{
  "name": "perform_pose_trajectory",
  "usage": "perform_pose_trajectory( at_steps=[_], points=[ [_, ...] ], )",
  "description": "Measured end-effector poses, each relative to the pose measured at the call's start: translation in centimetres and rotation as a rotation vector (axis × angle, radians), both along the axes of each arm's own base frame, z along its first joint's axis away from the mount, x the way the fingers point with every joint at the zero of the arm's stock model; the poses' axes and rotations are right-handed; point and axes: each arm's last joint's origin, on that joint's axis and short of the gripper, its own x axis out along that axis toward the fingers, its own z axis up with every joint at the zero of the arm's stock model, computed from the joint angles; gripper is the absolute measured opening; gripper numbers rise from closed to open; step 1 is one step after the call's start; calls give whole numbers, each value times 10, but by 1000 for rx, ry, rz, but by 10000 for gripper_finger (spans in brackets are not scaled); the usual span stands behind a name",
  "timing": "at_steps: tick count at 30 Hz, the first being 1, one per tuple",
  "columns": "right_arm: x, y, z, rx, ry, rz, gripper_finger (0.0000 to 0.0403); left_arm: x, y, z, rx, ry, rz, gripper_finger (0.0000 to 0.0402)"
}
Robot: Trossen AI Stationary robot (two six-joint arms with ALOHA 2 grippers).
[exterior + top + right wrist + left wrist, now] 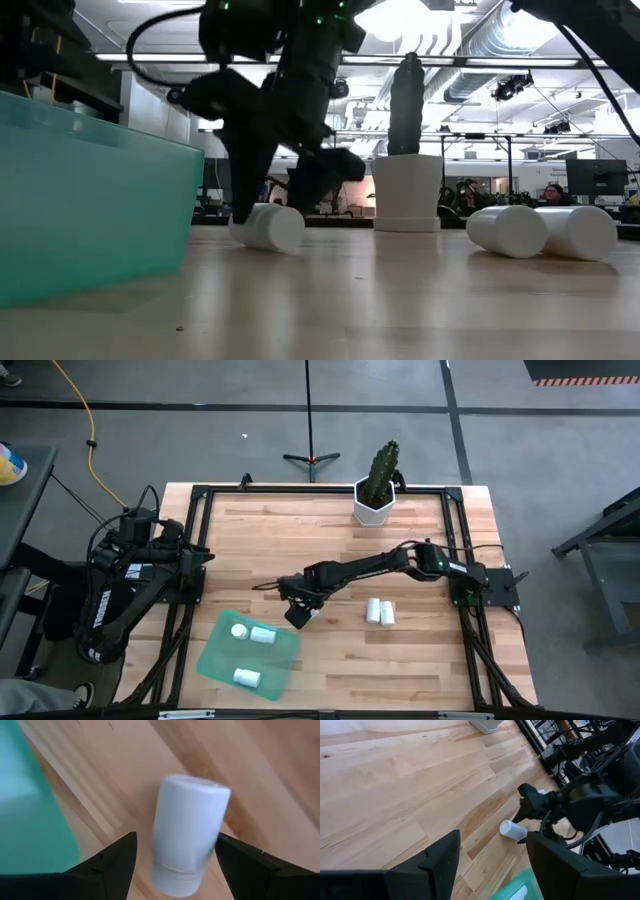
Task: Pick and place pill bottles into a basket
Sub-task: Put the white pill bottle into the green bin
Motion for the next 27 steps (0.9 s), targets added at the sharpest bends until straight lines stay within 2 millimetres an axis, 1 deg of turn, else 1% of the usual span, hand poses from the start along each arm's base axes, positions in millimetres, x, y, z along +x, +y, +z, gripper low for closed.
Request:
perform_pose_trajectory(
  at_steps=[3,6,9,12,19,21,23,27],
  points=[
    [0,4,-10,27,26,20,254,0,0,-1,-8,4,0,262],
    [0,8,-12,45,36,36,239,0,-1,-1,-10,5,0,262],
    [-2,10,-13,52,47,63,202,0,-1,-1,-10,5,0,262],
    [-3,10,-13,100,63,78,160,0,-1,-1,-10,5,0,262],
    [-10,16,-12,195,123,148,160,0,-1,-1,-9,4,0,262],
    [-13,18,-7,204,160,170,160,0,-1,-1,-8,4,0,262],
    [-16,19,5,200,188,206,160,0,0,-1,-7,4,0,262],
    [-19,20,45,225,190,293,160,0,0,0,7,4,-12,262]
  ],
)
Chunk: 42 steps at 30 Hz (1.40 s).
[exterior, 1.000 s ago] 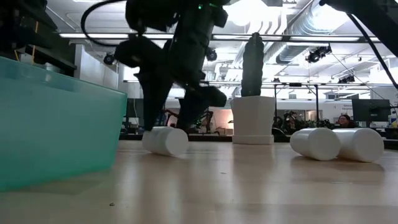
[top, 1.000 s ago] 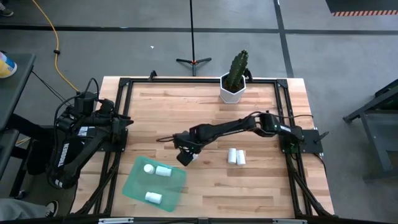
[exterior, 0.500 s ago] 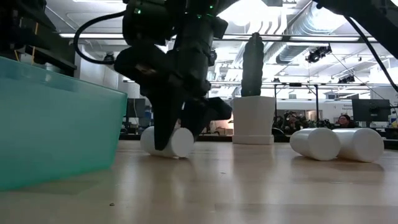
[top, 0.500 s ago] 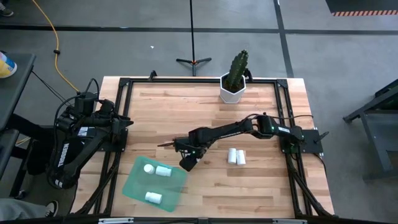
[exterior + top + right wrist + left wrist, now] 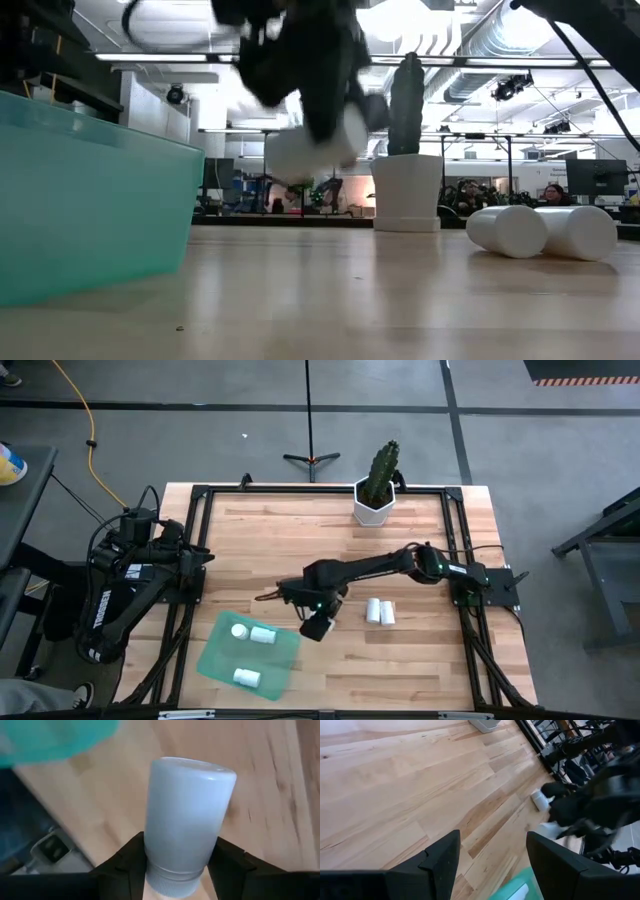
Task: Pick and place pill bottles into a basket
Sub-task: Put the white pill bottle into the green bin
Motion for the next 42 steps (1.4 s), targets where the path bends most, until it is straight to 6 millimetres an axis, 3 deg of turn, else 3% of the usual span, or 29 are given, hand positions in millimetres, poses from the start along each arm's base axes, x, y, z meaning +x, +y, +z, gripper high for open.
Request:
perform_pose_trajectory(
  at_steps=[5,9,16,23,26,34,42],
  points=[
    [1,3,38,122,-58,21,160,0,0,0,1,-4,-6,262],
    [12,10,48,308,-181,26,160,0,0,0,4,-6,-10,262],
    [49,33,81,616,-588,68,160,0,0,0,3,-6,-10,262],
    [66,37,107,708,-832,0,160,0,0,0,-2,-7,-10,262],
    [67,37,100,694,-804,-9,160,0,0,0,-4,-8,-9,262],
    [57,23,43,560,-436,-32,160,0,0,0,-41,-16,26,262],
    [43,14,30,499,-299,3,160,0,1,0,-52,-12,54,262]
  ],
)
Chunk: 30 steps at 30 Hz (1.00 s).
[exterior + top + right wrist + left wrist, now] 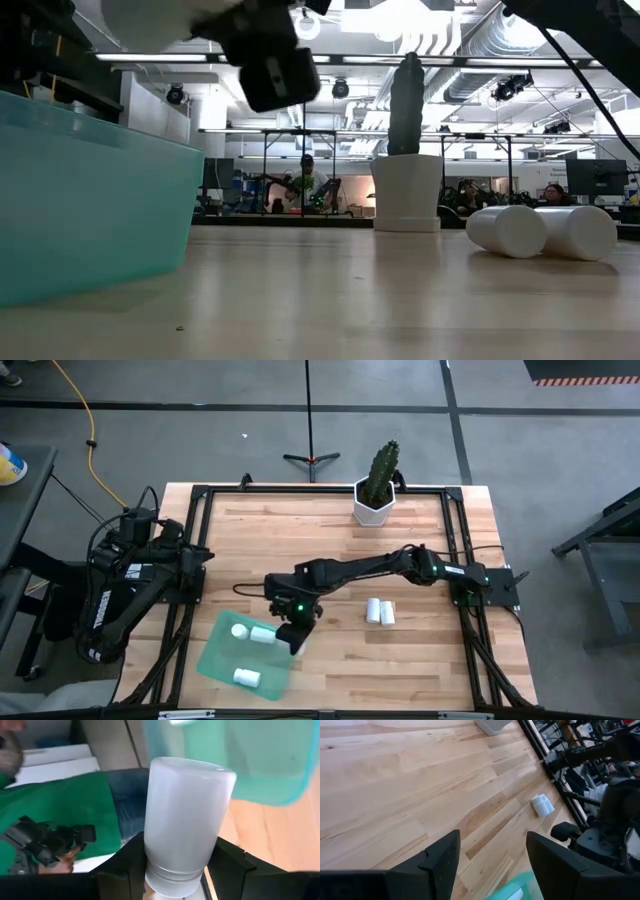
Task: Pick and place pill bottles into a basket
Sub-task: Put the white pill bottle into the green bin
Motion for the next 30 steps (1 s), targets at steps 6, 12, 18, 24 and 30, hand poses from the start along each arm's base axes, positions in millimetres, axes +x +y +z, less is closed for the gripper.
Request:
perform_pose_trajectory(
  at_steps=[6,12,18,24,30],
  points=[
    [-6,-4,-4,-38,51,14,160,0,1,0,5,19,25,262],
    [-6,-4,-4,-50,34,16,160,-1,0,-1,-1,19,27,262],
    [1,-3,-1,-62,-52,6,160,-1,1,-1,1,23,32,262],
    [26,1,22,43,-355,-45,160,-1,0,-1,-11,21,37,262],
    [44,4,52,170,-629,-177,160,-1,0,-1,-32,17,49,262]
  ],
)
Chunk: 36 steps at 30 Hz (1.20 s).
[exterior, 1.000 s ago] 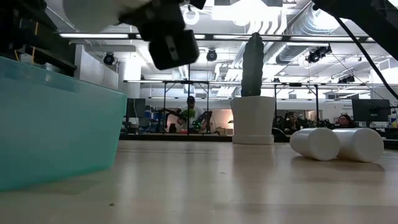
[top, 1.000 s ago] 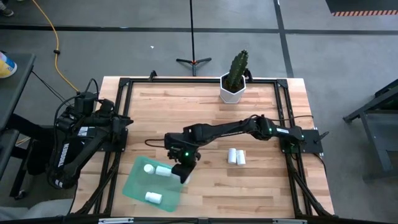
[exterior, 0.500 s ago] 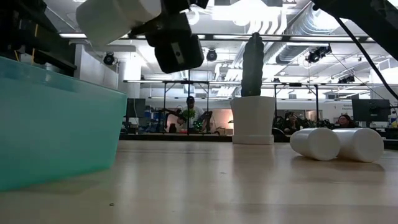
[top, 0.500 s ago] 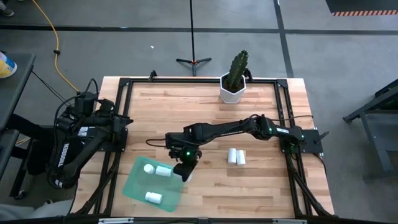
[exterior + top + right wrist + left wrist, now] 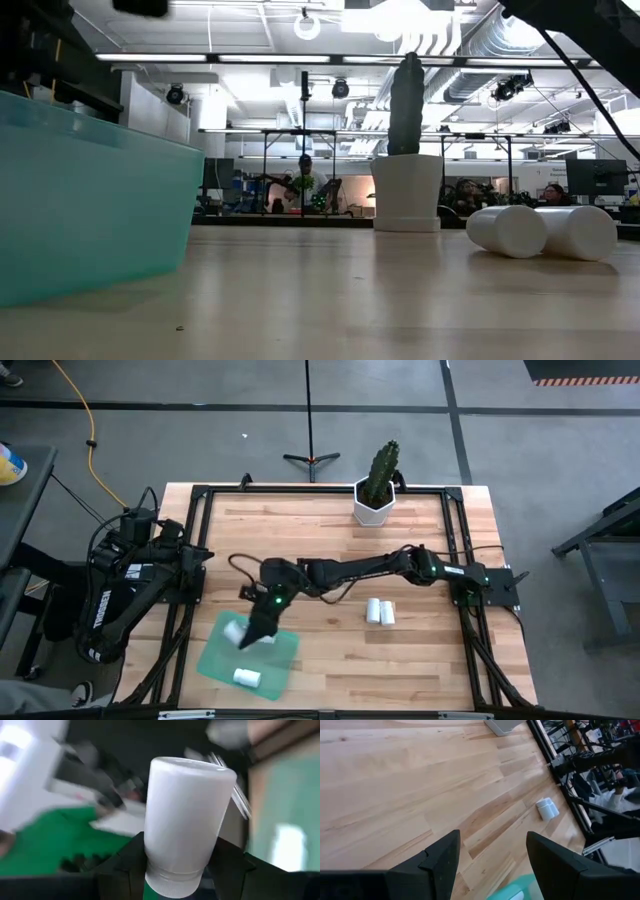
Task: Pick and place pill bottles into a basket
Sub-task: Put the white pill bottle into the green bin
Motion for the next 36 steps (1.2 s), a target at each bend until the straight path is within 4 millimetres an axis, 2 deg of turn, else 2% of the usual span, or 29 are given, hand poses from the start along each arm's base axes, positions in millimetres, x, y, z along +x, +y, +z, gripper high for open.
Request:
perform_pose_trajectory(
  at_steps=[4,7,14,19,24,32,36],
  points=[
    [13,2,1,122,-135,-126,160,0,0,0,-18,-4,11,262],
    [20,5,-14,203,-121,-146,160,0,0,0,-33,-8,21,262],
    [23,18,-73,183,252,-30,160,-1,-1,-1,-51,-1,22,262],
    [11,18,-96,107,479,82,160,-1,-1,-1,-53,-1,23,262],
    [5,11,-102,118,565,170,160,-1,-1,-1,-52,-1,23,262],
    [14,2,-94,147,479,104,160,-1,-2,-2,-58,2,23,262],
    [10,1,-95,184,554,175,160,-1,-2,-2,-58,2,23,262]
  ],
)
